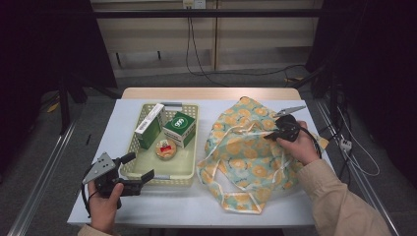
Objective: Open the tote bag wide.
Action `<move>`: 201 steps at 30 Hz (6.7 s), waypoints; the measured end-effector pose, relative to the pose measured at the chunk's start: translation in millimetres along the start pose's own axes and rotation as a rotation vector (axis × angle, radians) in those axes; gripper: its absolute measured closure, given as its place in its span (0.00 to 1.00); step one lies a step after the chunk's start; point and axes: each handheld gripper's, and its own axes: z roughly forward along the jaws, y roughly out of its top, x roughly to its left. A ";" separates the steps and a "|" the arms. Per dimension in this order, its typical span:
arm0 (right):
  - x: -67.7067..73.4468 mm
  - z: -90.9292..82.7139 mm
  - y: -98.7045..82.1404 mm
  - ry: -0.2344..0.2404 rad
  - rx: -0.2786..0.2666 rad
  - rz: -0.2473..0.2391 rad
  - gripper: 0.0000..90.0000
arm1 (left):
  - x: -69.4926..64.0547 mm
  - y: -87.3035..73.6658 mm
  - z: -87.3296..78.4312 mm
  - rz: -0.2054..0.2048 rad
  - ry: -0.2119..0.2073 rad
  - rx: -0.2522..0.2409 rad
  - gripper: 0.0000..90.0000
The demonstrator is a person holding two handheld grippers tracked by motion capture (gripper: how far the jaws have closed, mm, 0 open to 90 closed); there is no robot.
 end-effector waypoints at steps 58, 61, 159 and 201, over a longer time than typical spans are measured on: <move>-1.5 -8.9 16.8 0.006 0.002 0.059 0.99 | -144.9 14.7 182.8 0.049 -0.281 0.277 0.73; 0.3 -5.8 17.9 0.008 0.008 0.055 0.99 | -147.9 3.4 195.3 0.066 -0.256 0.327 0.82; 16.2 -4.4 29.1 0.026 0.076 0.034 0.99 | -16.9 88.5 125.8 0.065 -0.053 0.349 0.06; 20.6 -1.2 27.6 0.041 0.077 0.023 0.99 | 26.5 53.1 144.5 0.101 0.044 0.475 0.08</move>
